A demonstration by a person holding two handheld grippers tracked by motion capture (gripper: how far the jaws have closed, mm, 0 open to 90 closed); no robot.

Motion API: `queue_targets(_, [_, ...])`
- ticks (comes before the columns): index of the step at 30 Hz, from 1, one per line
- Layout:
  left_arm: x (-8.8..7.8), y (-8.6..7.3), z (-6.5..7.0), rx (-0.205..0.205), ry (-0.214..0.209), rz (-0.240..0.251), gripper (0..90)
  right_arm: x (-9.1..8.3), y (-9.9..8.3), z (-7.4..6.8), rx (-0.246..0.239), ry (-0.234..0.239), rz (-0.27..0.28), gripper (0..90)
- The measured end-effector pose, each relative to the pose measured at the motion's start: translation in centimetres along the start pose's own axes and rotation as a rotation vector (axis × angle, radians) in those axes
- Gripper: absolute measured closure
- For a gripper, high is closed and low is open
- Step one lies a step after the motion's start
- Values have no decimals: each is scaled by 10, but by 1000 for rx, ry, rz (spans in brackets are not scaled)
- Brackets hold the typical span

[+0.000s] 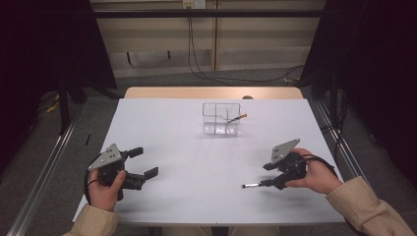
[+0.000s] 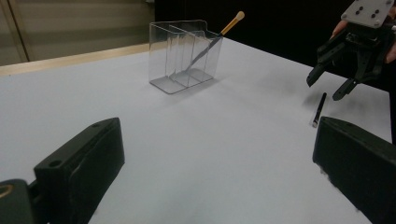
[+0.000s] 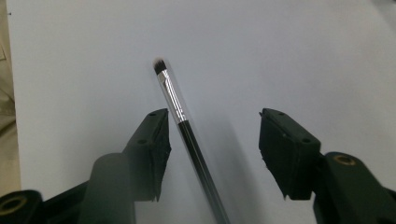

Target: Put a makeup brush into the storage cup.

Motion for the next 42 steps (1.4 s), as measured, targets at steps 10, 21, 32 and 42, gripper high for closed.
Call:
queue_targets(10, [1,-1,0,-1,1,0,22,8,1,-7,-37,21,-42,522])
queue_targets(21, [1,-2,-1,-4,3,-1,22,19,0,-8,-41,15,-107,630])
queue_targets(32, [2,-2,-1,-6,5,-2,23,22,3,-6,24,29,-152,804])
queue_targets(42, [2,-2,-1,-3,3,-4,23,23,10,-5,94,26,-225,826])
Point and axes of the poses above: each handheld gripper's, and its own axes: x roughly forward along the jaws, y roughly out of its top, z roughly to its right, the point moved 4 cm from there along x, roughly forward along the jaws, and after that the axes turned 13 degrees about -z, right-handed, at the moved point
